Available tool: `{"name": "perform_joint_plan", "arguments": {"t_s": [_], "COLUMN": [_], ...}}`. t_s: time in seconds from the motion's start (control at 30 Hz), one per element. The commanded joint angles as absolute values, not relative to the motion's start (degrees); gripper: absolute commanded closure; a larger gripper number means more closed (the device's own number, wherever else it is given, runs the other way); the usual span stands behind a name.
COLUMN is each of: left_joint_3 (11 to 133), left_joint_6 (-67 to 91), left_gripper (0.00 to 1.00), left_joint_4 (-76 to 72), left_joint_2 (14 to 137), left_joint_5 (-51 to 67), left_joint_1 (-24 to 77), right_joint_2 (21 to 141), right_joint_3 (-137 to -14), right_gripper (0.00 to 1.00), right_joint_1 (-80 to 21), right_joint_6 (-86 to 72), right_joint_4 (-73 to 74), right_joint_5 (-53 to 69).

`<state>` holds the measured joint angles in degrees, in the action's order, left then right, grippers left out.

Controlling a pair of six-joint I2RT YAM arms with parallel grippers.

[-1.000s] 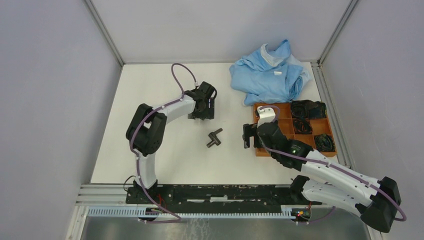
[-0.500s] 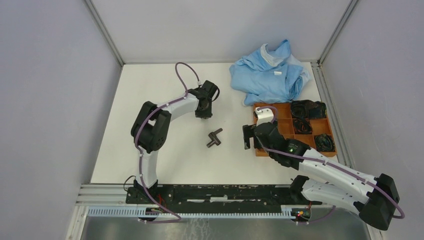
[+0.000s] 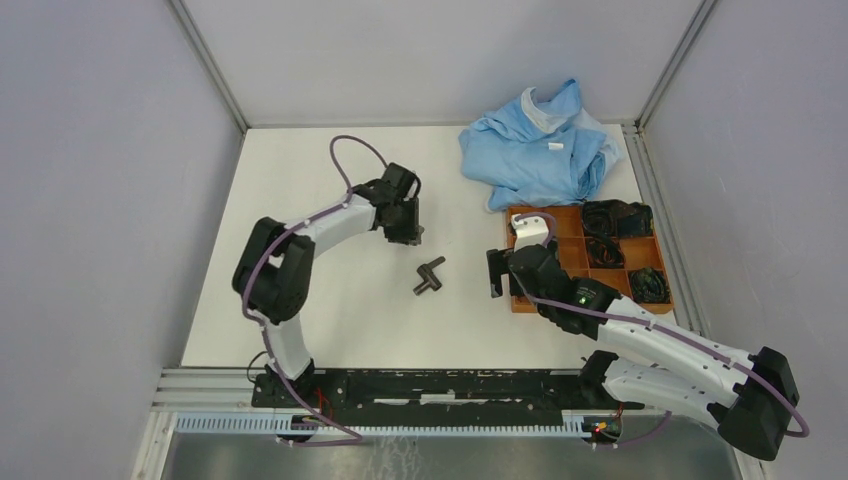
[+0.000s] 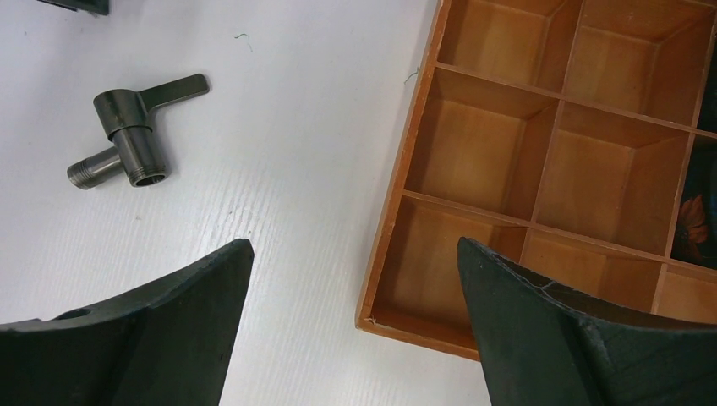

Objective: Install the water faucets

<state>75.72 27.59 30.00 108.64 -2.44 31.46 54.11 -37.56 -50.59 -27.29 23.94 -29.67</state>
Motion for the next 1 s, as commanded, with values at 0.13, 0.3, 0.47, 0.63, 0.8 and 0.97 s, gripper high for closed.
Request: {"name": "perform_joint_plan", "arguments": {"t_s": [0.13, 0.3, 0.47, 0.63, 0.8, 0.97], "left_joint_3": [58.2, 46.0, 40.6, 39.9, 31.6, 29.7], "left_joint_6": [37.6, 46.1, 48.9, 53.2, 72.2, 83.3], "left_gripper": [0.98, 0.98, 0.98, 0.98, 0.98, 0.98], "left_joint_4": [10.0, -2.6, -4.7, 12.5, 17.6, 23.0], "left_joint_2": [90.9, 86.5, 81.6, 72.9, 61.3, 57.3], "left_joint_5": [35.7, 43.2, 44.8, 19.5, 1.5, -11.3], "left_joint_1": [18.9, 13.3, 10.2, 10.4, 15.7, 21.9], "right_joint_2": [53.0, 53.6, 53.6, 53.5, 58.2, 59.6], "right_joint_3": [-37.2, -36.2, -35.8, -32.9, -35.0, -35.7], "right_gripper": [0.03, 0.03, 0.04, 0.05, 0.06, 0.06], "right_joint_1": [-50.7, -50.7, -50.7, -50.7, -50.7, -50.7], "right_joint_6": [-26.2, -26.0, -25.9, -27.9, -28.7, -28.7], "right_joint_4": [22.8, 20.7, 17.6, 9.7, 9.5, 9.9], "right_joint_5": [-31.9, -30.2, -25.3, -19.2, -16.7, -16.1]}}
